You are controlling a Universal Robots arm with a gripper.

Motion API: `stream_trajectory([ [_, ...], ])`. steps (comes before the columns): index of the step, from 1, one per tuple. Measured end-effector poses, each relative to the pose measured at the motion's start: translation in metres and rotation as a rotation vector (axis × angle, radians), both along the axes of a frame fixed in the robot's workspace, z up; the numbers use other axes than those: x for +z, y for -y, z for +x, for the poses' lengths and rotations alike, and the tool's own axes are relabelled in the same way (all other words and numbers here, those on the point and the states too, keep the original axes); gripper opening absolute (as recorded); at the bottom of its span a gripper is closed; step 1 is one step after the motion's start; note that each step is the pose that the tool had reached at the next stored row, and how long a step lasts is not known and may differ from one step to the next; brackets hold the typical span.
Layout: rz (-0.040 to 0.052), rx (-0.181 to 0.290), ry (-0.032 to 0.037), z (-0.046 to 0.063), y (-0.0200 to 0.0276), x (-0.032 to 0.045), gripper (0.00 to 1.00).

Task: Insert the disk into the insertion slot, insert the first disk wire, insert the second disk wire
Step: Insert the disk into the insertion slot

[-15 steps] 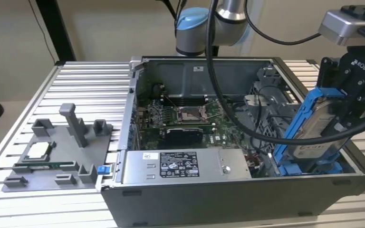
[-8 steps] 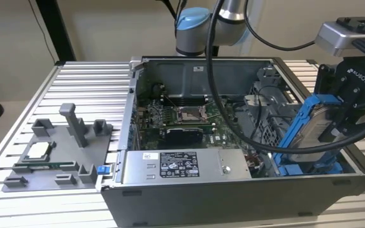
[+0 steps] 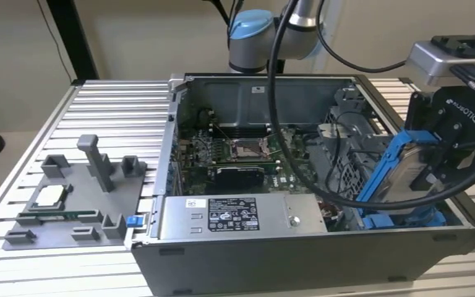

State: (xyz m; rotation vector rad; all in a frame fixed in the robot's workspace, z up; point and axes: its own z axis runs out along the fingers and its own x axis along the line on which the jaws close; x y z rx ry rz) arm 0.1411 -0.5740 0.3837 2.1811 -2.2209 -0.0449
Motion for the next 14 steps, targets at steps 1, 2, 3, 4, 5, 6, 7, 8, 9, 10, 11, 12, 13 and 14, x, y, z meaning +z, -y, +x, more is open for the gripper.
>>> stream_trajectory([
  [1,0.0007,0.000,0.0000,0.000,0.0000,-0.0018,0.00],
  [2,0.0013,0.000,0.0000,0.000,0.0000,-0.0037,0.00],
  [3,0.0015,0.000,0.0000,0.000,0.0000,-0.0052,0.00],
  [4,0.0024,0.000,0.0000,0.000,0.0000,-0.0074,0.00],
  [5,0.0027,0.000,0.0000,0.000,0.0000,-0.0092,0.00],
  [6,0.0028,0.000,0.0000,0.000,0.0000,-0.0109,0.00],
  [7,0.0032,0.000,0.0000,0.000,0.0000,-0.0128,0.00],
  [8,0.0033,0.000,0.0000,0.000,0.0000,-0.0146,0.00],
  [9,0.0034,0.000,0.0000,0.000,0.0000,-0.0164,0.00],
  [10,0.0029,0.000,0.0000,0.000,0.0000,-0.0180,0.00],
  [11,0.0021,0.000,-0.0001,0.000,0.0000,-0.0194,0.00],
  [12,0.0018,0.000,-0.0003,0.000,0.0000,-0.0212,0.00],
  [13,0.0015,0.000,-0.0002,0.000,0.0001,-0.0229,0.00],
  [14,0.0015,0.000,0.0000,0.000,0.0001,-0.0247,0.00],
])
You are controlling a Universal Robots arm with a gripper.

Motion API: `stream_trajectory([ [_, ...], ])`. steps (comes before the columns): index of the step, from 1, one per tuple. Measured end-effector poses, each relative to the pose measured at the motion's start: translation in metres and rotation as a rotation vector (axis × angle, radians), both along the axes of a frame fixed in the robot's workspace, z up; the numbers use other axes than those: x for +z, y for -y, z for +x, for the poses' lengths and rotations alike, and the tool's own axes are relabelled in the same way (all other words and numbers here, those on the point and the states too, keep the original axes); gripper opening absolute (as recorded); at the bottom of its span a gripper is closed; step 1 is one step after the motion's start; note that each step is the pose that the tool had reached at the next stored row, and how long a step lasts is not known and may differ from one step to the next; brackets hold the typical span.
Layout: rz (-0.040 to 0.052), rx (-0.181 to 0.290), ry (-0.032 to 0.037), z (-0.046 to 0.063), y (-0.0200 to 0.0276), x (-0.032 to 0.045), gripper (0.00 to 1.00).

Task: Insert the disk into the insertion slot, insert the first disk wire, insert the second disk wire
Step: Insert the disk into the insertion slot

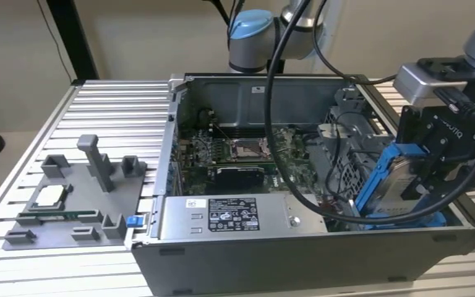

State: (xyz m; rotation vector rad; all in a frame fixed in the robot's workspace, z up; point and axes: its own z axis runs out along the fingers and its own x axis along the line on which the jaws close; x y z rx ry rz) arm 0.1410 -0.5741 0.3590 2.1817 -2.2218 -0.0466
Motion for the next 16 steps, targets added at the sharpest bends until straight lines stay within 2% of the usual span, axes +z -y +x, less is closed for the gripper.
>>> stream_trajectory([
  [1,0.0022,0.000,0.0010,0.000,-0.0002,-0.0027,0.00],
  [4,-0.0009,0.001,0.0001,0.000,-0.0003,-0.0066,0.00],
  [7,-0.0017,0.000,-0.0010,0.000,-0.0009,-0.0036,0.00],
  [9,0.0041,0.000,-0.0031,0.000,-0.0001,0.0020,0.00],
  [14,0.0018,0.000,-0.0029,0.000,0.0000,0.0257,0.00],
  [16,0.0023,0.000,-0.0030,0.000,0.0000,0.0275,0.00],
])
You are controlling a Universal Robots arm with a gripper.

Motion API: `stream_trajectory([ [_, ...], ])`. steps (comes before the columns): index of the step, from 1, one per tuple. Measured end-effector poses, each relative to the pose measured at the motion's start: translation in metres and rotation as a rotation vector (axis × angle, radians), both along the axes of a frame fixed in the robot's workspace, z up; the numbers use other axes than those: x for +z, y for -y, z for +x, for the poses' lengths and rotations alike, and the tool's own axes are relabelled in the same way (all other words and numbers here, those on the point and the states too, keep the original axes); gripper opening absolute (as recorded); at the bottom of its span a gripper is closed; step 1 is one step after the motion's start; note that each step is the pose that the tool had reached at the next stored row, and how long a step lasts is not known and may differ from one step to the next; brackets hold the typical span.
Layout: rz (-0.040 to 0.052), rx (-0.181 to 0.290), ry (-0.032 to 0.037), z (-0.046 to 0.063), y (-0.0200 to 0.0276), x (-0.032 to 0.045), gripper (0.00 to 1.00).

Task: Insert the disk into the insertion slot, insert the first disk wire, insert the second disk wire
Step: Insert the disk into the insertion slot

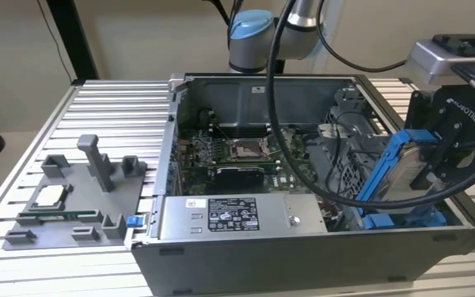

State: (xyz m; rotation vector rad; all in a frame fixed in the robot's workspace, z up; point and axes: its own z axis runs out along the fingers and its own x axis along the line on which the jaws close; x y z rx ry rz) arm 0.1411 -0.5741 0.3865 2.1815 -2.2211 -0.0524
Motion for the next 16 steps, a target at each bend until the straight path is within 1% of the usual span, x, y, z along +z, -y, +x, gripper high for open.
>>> stream_trajectory([
  [7,0.0001,0.000,0.0000,0.0000,-0.0001,0.0002,0.00],
  [9,0.0002,0.000,0.0000,0.0000,-0.0012,0.0008,0.00],
  [12,0.0009,0.000,0.0001,-0.0003,-0.0044,0.0008,0.00],
  [16,0.0011,0.000,0.0001,-0.0005,-0.0045,-0.0002,0.00],
])
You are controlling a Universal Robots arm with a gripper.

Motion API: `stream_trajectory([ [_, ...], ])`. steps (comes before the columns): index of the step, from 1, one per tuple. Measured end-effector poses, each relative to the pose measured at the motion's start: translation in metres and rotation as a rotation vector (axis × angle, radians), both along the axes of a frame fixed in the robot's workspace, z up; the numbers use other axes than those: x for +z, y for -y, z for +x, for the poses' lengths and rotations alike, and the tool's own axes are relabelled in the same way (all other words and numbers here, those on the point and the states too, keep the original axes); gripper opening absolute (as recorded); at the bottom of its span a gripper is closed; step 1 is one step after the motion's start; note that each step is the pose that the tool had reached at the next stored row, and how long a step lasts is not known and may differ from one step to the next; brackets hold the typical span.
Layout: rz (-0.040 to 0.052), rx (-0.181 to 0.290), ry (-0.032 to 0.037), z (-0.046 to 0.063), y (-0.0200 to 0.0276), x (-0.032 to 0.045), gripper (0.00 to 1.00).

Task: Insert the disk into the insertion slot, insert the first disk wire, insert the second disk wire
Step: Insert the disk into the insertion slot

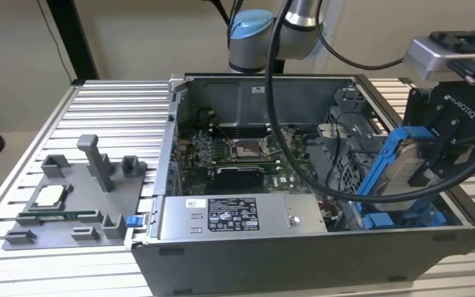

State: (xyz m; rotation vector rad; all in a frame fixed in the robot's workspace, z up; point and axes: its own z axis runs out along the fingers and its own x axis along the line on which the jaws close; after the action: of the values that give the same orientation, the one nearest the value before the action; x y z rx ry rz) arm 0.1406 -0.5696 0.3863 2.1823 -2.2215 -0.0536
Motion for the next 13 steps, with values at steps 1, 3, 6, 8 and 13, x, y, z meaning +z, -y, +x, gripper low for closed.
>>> stream_trajectory([
  [1,0.0000,0.000,0.0000,0.000,0.0000,-0.0010,0.00],
  [3,0.0000,0.000,0.0000,0.000,0.0000,-0.0043,0.00],
  [6,-0.0005,0.000,-0.0001,0.000,0.0000,-0.0056,0.00],
  [8,-0.0016,0.000,-0.0003,0.000,0.0000,-0.0055,1.00],
  [13,-0.0013,0.000,-0.0001,0.000,-0.0001,0.0049,1.00],
])
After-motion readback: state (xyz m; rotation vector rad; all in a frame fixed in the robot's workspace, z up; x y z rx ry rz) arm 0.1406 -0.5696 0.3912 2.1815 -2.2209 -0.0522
